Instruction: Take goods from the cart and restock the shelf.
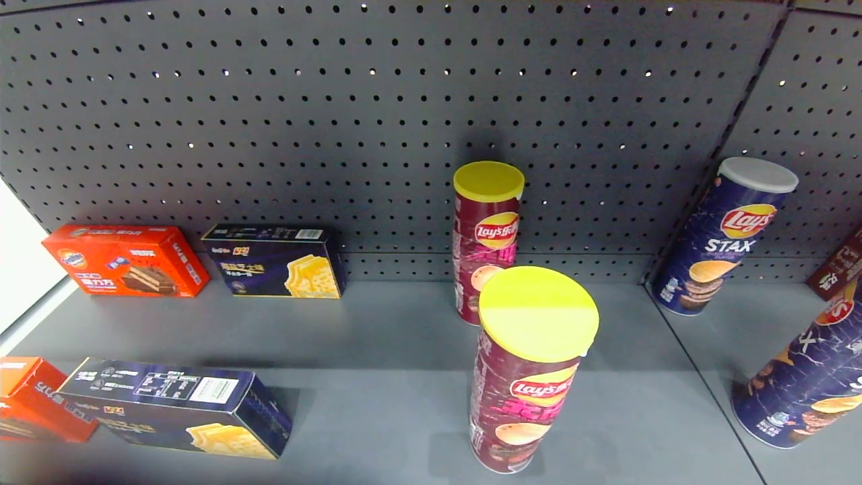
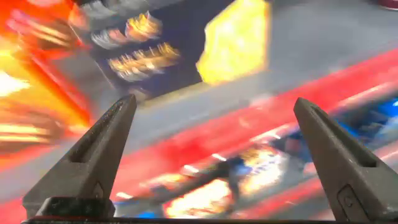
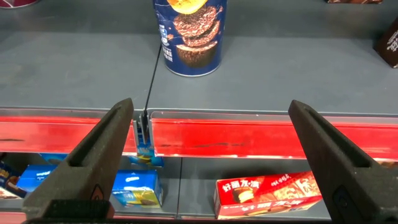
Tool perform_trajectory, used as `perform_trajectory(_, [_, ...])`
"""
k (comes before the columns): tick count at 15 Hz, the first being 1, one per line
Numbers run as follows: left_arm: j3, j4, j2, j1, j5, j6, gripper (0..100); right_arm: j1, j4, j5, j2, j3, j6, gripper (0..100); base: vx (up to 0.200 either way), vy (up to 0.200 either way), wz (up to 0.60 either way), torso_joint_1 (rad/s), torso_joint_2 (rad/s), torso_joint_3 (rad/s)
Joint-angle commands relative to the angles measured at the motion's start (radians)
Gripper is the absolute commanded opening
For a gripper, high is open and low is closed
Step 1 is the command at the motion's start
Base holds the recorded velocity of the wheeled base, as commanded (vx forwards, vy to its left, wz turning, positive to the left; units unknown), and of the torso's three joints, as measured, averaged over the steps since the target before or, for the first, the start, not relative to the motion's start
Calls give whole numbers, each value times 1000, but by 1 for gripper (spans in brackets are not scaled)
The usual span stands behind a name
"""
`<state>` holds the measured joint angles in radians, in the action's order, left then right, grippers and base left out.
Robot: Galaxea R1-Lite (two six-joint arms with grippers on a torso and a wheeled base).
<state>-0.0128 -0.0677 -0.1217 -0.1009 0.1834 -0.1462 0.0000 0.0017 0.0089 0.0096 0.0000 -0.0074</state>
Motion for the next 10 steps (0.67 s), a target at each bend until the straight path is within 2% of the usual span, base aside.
perform_trajectory(1, [13, 5, 19, 15, -61, 50, 100, 0, 0, 0, 1, 0, 0, 100, 0, 0, 0, 0, 0, 0])
perform_trajectory(2, [13, 2, 17, 12, -125, 63, 100, 0, 0, 0, 1, 0, 0, 100, 0, 0, 0, 0, 0, 0])
perform_trajectory(3, [13, 2, 17, 10, -179, 63, 100, 0, 0, 0, 1, 0, 0, 100, 0, 0, 0, 0, 0, 0])
perform_trajectory(4, [13, 2, 16, 10, -216, 68, 100, 0, 0, 0, 1, 0, 0, 100, 0, 0, 0, 0, 0, 0])
perform_trajectory(5, [13, 3, 16, 44, -206, 69, 100, 0, 0, 0, 1, 0, 0, 100, 0, 0, 0, 0, 0, 0])
perform_trajectory(6, [13, 3, 22, 119, -182, 69, 100, 0, 0, 0, 1, 0, 0, 100, 0, 0, 0, 0, 0, 0])
perform_trajectory(7, [13, 2, 51, 144, -133, 63, 100, 0, 0, 0, 1, 0, 0, 100, 0, 0, 0, 0, 0, 0])
perform_trajectory(8, [13, 3, 93, 101, -68, 69, 100, 0, 0, 0, 1, 0, 0, 100, 0, 0, 0, 0, 0, 0])
perform_trajectory(9, [13, 3, 122, 99, -44, 66, 100, 0, 0, 0, 0, 0, 0, 100, 0, 0, 0, 0, 0, 0])
perform_trajectory(10, [13, 3, 120, 101, -44, 65, 100, 0, 0, 0, 1, 0, 0, 100, 0, 0, 0, 0, 0, 0])
